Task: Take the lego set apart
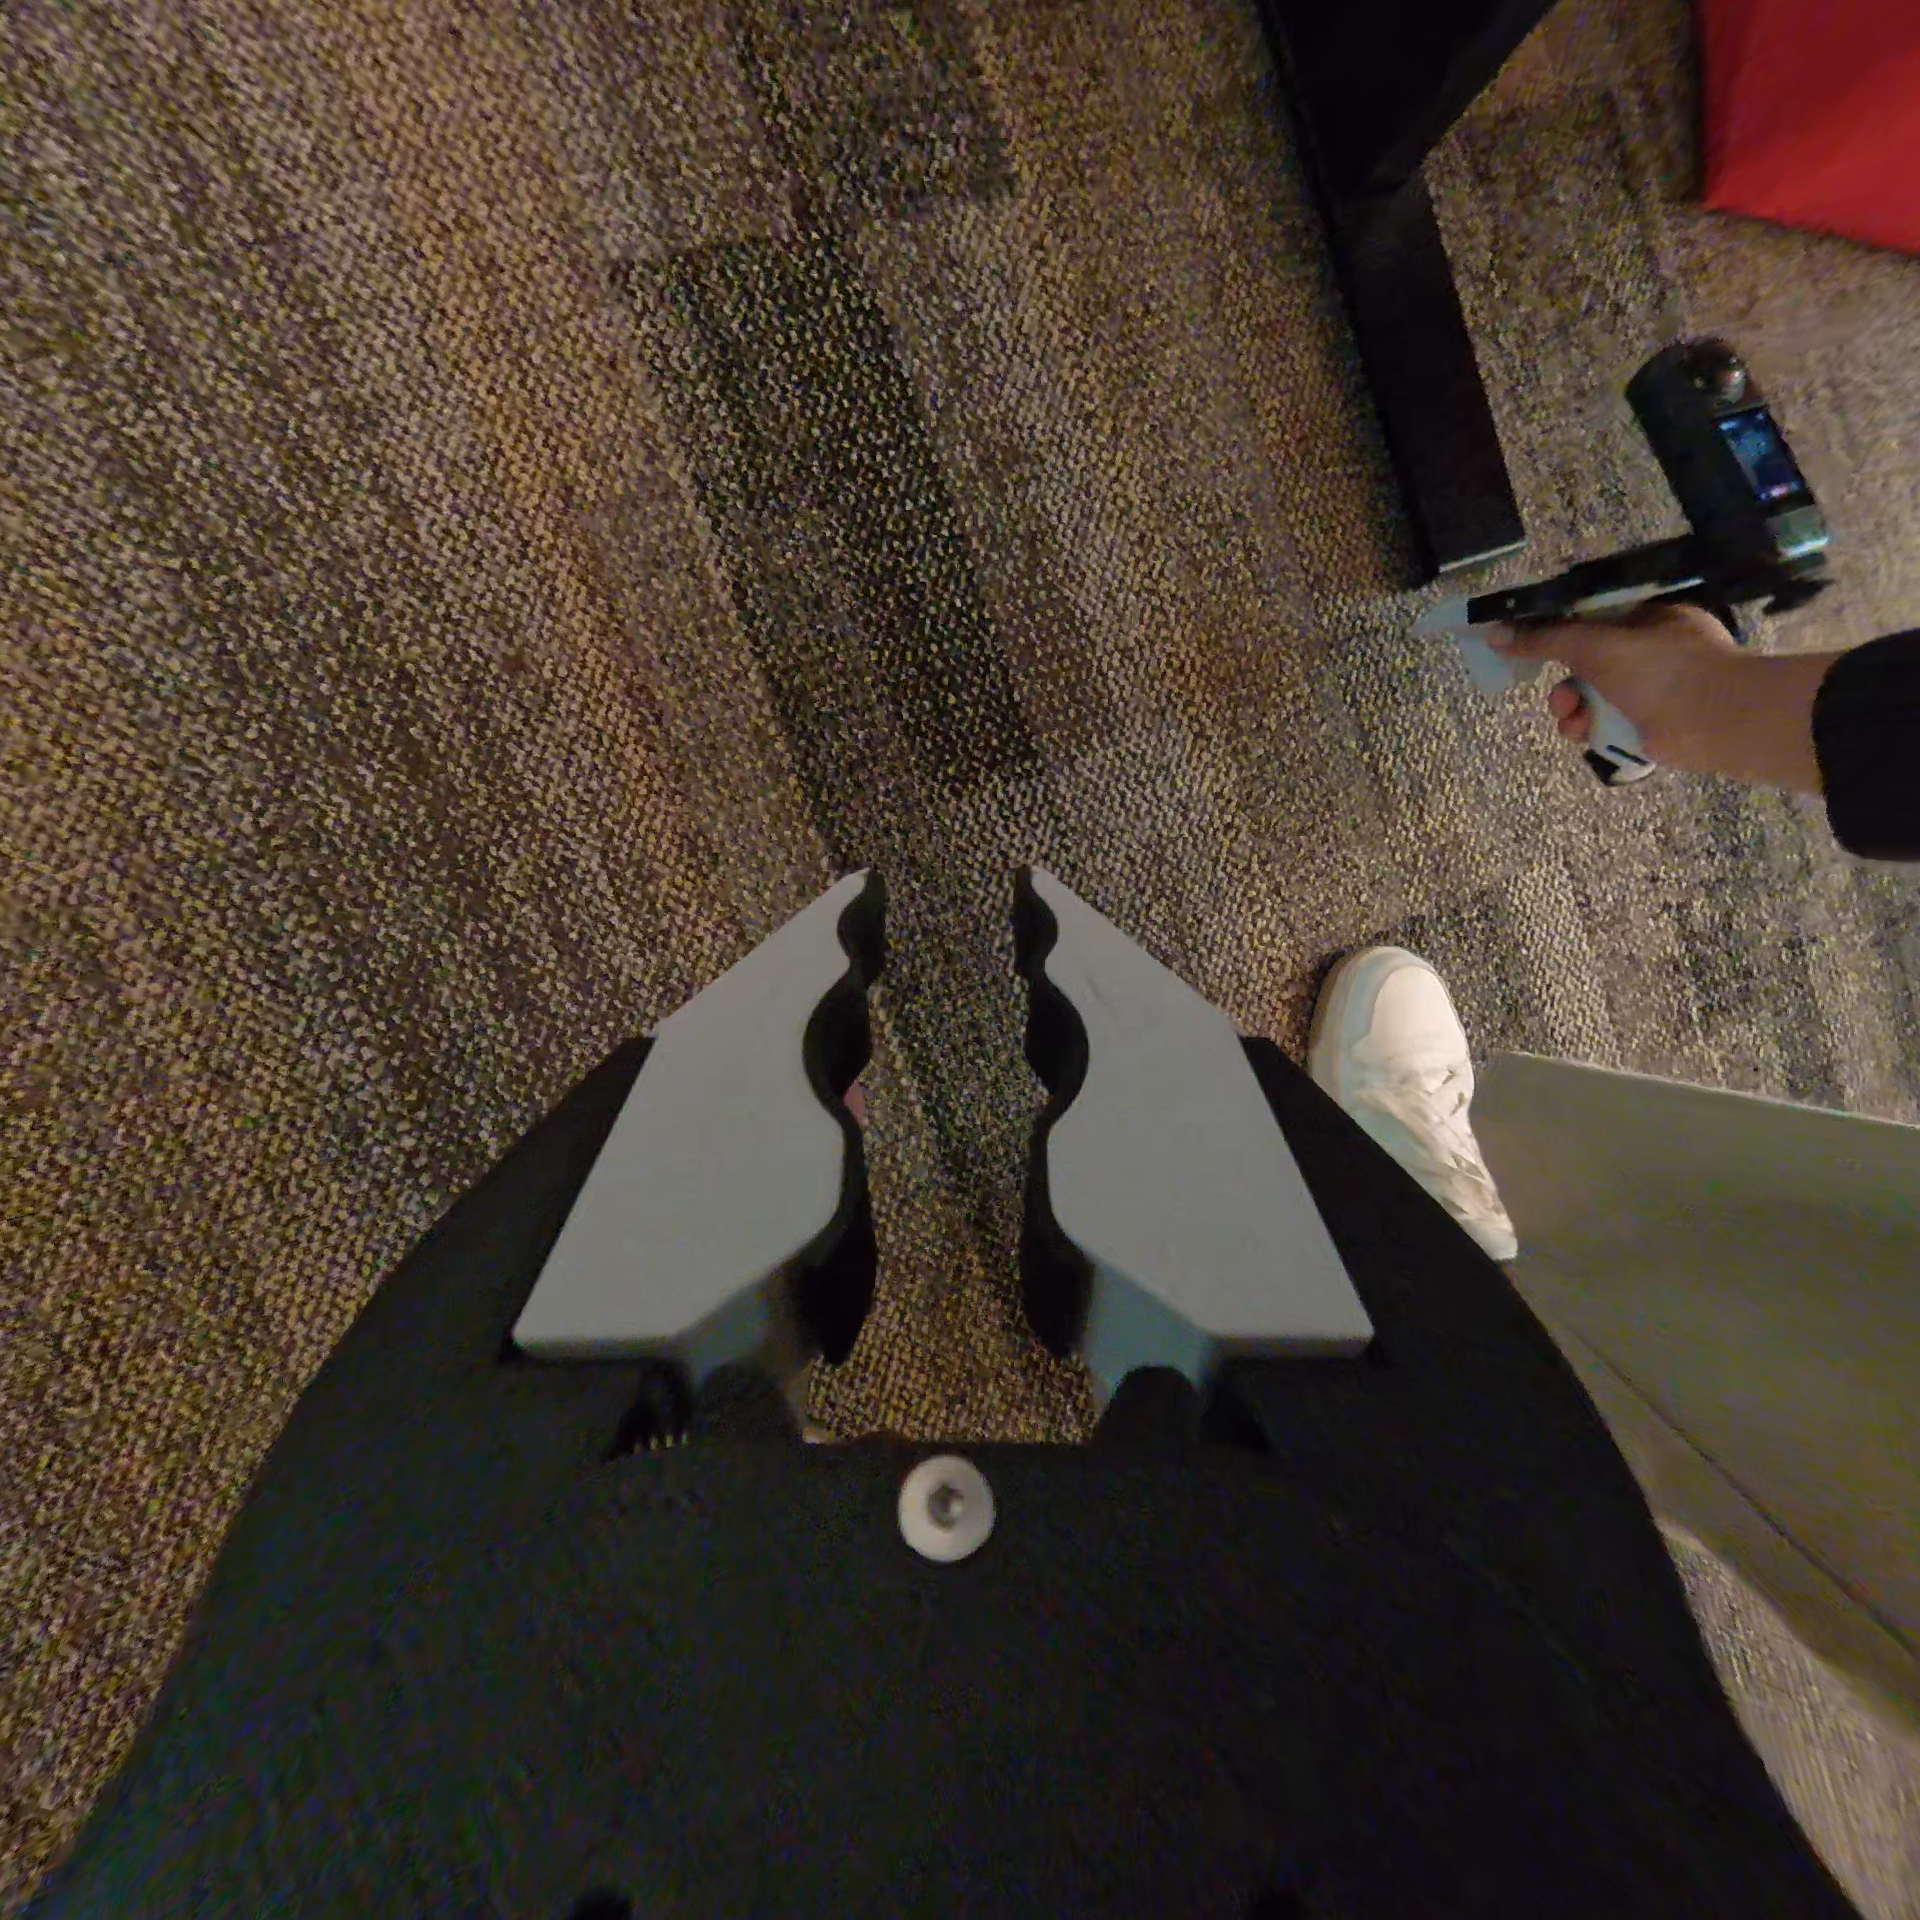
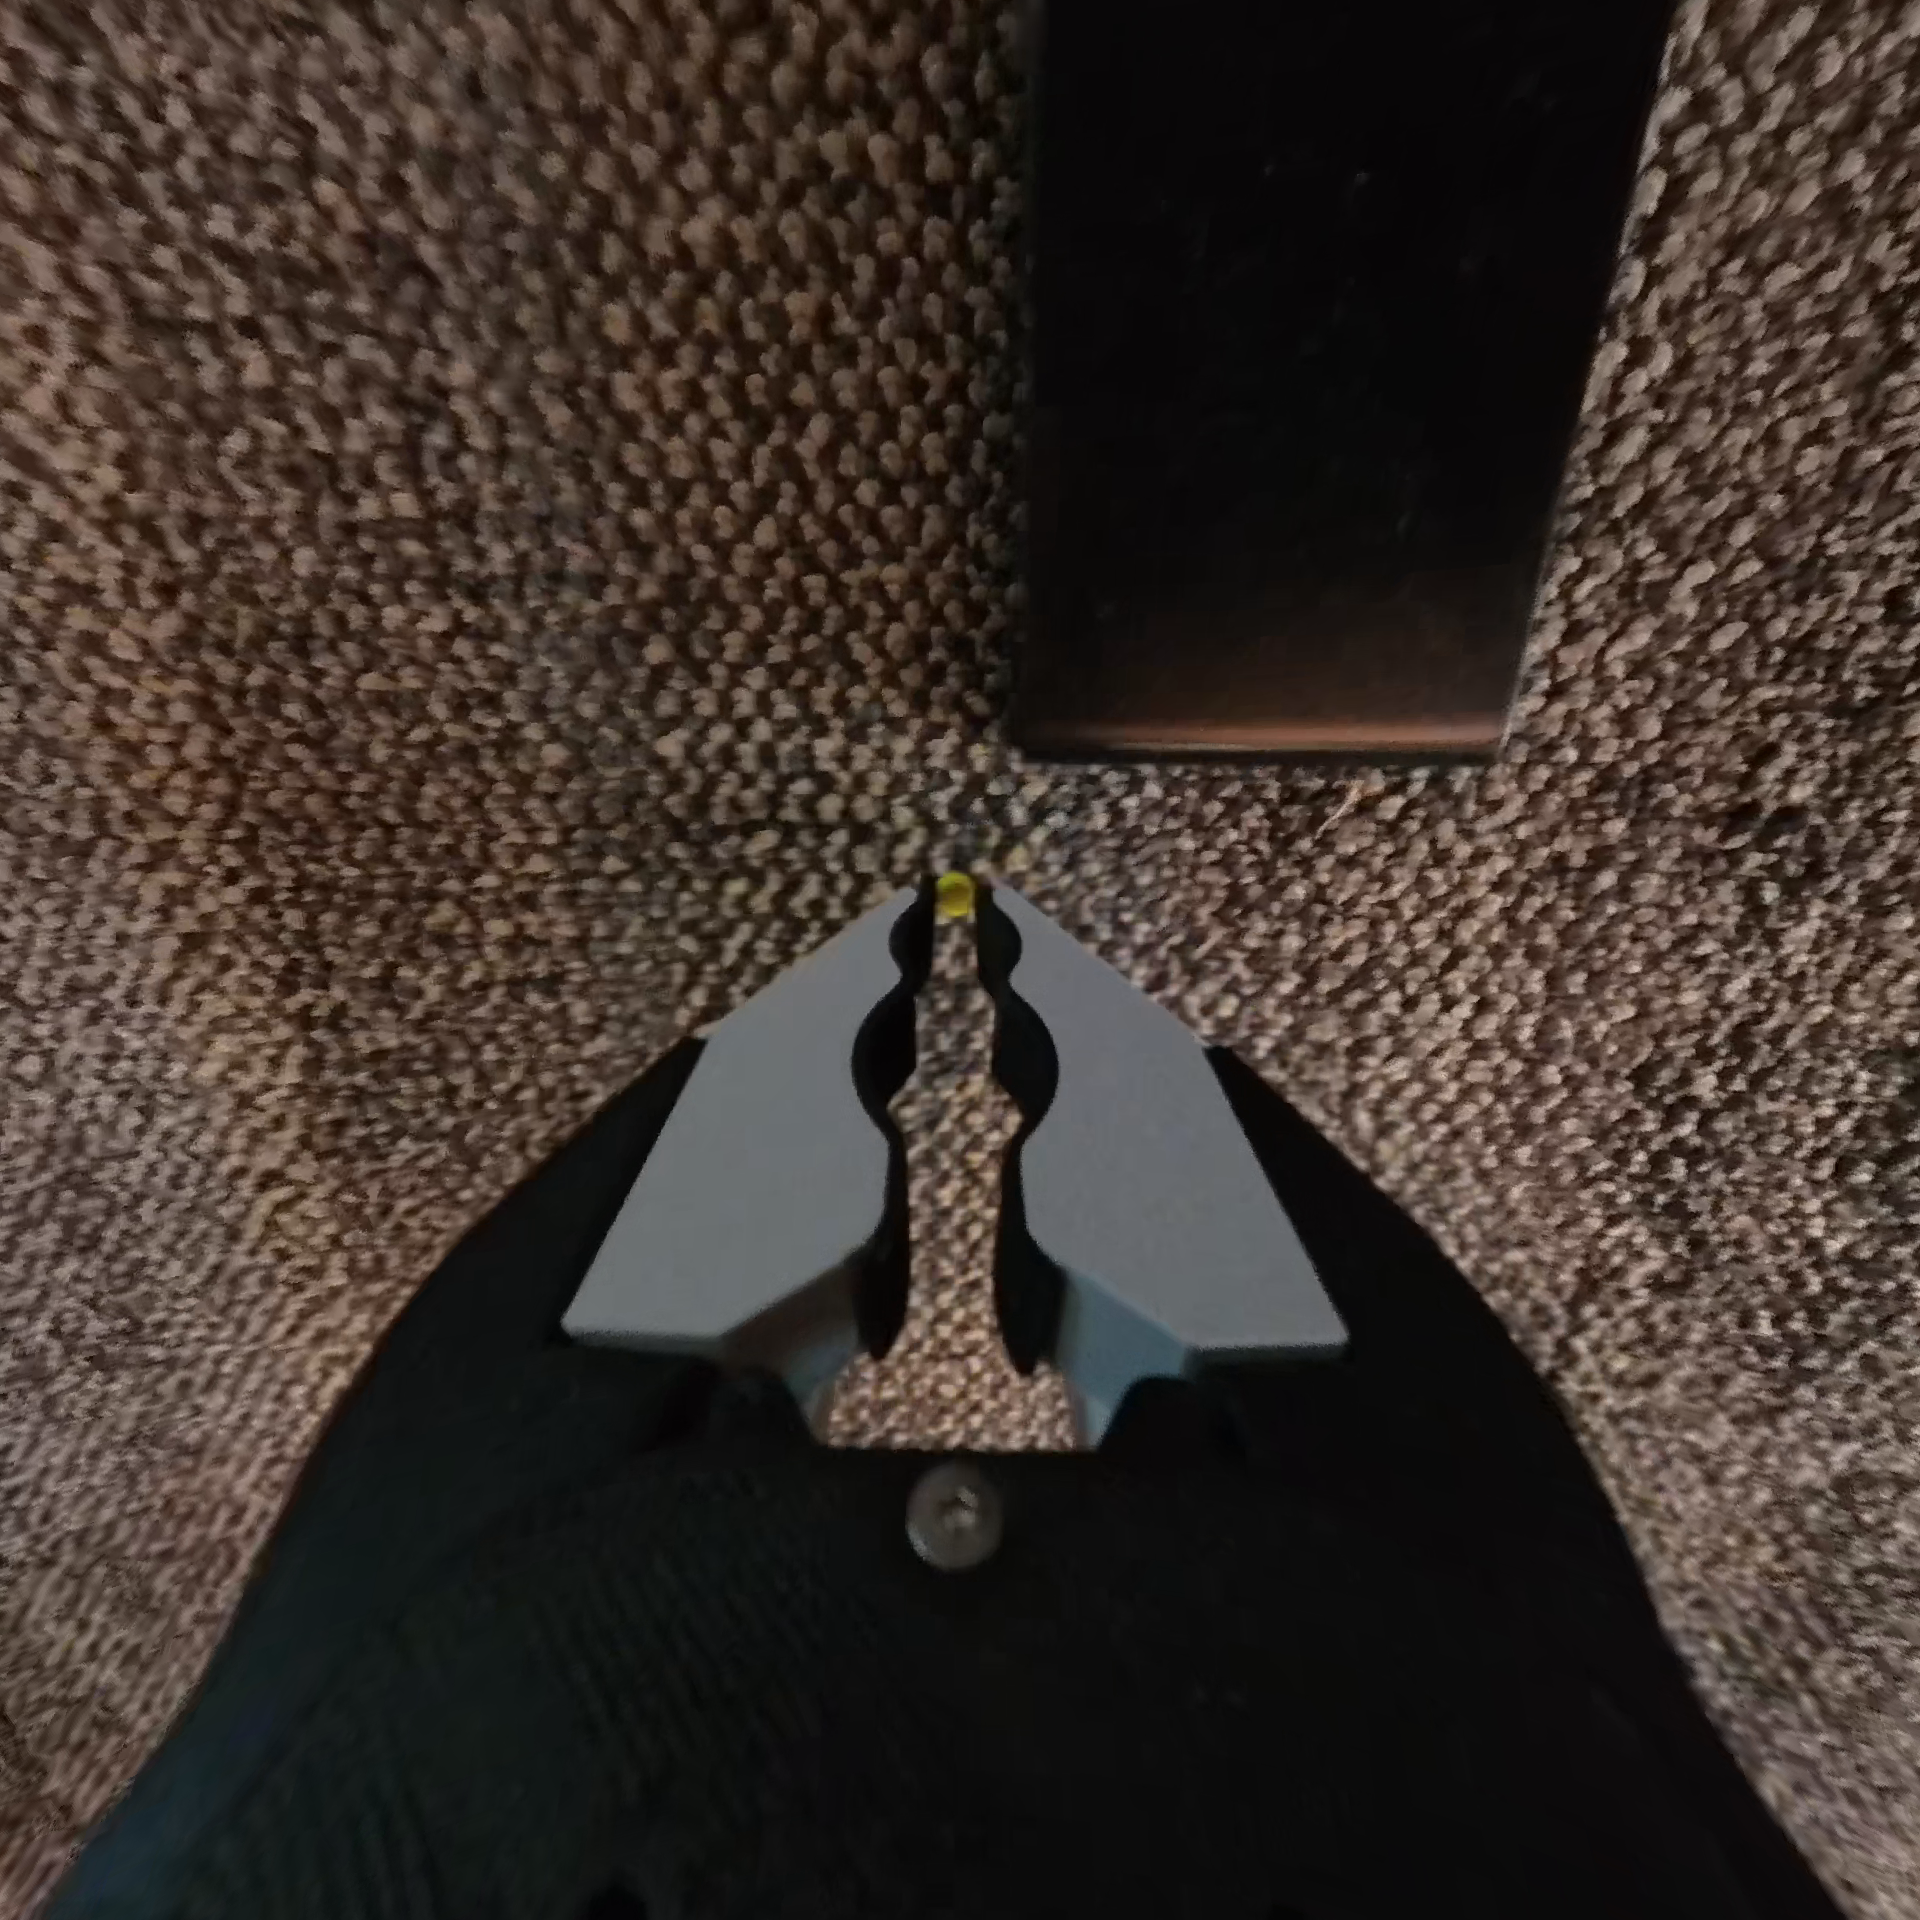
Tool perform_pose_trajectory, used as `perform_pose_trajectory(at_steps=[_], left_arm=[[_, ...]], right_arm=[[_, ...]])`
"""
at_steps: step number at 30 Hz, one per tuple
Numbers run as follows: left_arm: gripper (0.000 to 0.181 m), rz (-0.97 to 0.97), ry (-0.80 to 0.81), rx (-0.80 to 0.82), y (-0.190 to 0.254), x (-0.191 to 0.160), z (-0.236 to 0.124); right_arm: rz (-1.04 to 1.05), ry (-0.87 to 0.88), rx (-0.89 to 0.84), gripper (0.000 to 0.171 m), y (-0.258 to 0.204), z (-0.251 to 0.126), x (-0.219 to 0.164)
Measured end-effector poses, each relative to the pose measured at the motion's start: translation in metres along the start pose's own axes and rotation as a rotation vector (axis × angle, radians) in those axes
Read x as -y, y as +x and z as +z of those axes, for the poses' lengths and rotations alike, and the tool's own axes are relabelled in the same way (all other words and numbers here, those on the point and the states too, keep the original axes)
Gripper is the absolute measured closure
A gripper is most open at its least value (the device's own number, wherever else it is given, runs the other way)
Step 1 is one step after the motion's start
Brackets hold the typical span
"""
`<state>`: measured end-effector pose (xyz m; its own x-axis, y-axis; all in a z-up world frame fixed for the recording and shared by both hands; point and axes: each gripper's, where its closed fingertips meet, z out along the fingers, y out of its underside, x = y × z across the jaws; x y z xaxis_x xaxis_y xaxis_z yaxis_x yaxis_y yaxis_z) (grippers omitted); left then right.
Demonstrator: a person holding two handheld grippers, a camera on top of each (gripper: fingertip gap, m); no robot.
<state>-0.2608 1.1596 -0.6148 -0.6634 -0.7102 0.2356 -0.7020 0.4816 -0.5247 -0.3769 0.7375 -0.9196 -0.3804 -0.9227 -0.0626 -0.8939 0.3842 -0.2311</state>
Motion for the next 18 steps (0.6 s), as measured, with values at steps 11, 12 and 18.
perform_pose_trajectory(at_steps=[11, 12, 18], left_arm=[[0.162, -0.174, 0.047, -0.049, 0.018, 0.043, -0.095], [0.162, -0.193, 0.063, -0.075, 0.026, 0.059, -0.108], [0.161, -0.139, 0.183, -0.309, 0.095, 0.225, -0.242]], right_arm=[[-0.11, 0.211, 0.337, 0.165, -0.187, -0.214, -0.002], [-0.125, 0.217, 0.366, 0.165, -0.207, -0.252, 0.0], [-0.14, 0.27, 0.43, 0.165, -0.299, -0.509, 0.055]])
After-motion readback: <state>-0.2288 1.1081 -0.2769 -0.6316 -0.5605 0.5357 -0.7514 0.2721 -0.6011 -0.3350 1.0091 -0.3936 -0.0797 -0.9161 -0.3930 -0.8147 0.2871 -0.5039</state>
